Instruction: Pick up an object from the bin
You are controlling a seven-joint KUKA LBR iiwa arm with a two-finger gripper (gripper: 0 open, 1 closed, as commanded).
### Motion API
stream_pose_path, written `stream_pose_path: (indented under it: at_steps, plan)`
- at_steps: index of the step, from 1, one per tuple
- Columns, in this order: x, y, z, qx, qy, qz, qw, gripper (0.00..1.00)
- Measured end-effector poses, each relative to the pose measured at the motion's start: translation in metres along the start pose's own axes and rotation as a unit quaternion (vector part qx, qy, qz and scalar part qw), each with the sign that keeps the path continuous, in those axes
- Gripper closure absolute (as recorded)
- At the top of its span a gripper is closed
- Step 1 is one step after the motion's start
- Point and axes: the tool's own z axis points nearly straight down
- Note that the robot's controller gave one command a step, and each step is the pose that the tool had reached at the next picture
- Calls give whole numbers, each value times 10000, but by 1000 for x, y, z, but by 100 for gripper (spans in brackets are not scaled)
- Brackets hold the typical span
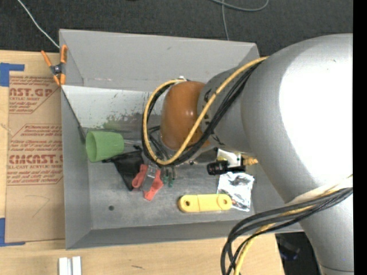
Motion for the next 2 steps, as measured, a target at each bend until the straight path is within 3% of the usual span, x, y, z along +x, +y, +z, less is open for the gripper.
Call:
stream_pose_path:
  at_steps: [2]
  plan:
    - [1,1,-1,-3,1,13,10000,100]
